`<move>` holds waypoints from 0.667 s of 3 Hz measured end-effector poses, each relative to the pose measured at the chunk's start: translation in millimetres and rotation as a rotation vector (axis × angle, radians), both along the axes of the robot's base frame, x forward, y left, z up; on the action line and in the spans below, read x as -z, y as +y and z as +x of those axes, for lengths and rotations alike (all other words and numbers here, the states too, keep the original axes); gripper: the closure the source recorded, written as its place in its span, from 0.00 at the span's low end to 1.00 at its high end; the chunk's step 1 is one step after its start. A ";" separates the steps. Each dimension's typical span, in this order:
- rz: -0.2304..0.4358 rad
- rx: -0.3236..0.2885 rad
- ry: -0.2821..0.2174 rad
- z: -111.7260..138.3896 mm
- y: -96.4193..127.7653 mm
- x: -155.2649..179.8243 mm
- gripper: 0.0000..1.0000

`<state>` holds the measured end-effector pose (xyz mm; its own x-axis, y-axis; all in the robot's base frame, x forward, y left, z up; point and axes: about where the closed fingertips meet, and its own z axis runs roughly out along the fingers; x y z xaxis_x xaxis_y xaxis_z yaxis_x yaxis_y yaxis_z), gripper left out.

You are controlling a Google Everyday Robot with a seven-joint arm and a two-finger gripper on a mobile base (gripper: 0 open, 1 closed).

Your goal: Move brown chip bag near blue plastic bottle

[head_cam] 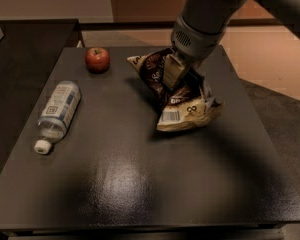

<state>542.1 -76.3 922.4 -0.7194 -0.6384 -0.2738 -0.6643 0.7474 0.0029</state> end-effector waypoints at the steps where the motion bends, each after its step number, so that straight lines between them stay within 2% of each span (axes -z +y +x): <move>1: 0.006 -0.092 -0.002 5.6 41.2 -3.6 1.00; 2: 0.013 -0.166 0.003 7.9 77.5 -5.1 1.00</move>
Offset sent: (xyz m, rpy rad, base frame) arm 0.0091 0.1162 0.0073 0.0163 0.0172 0.2491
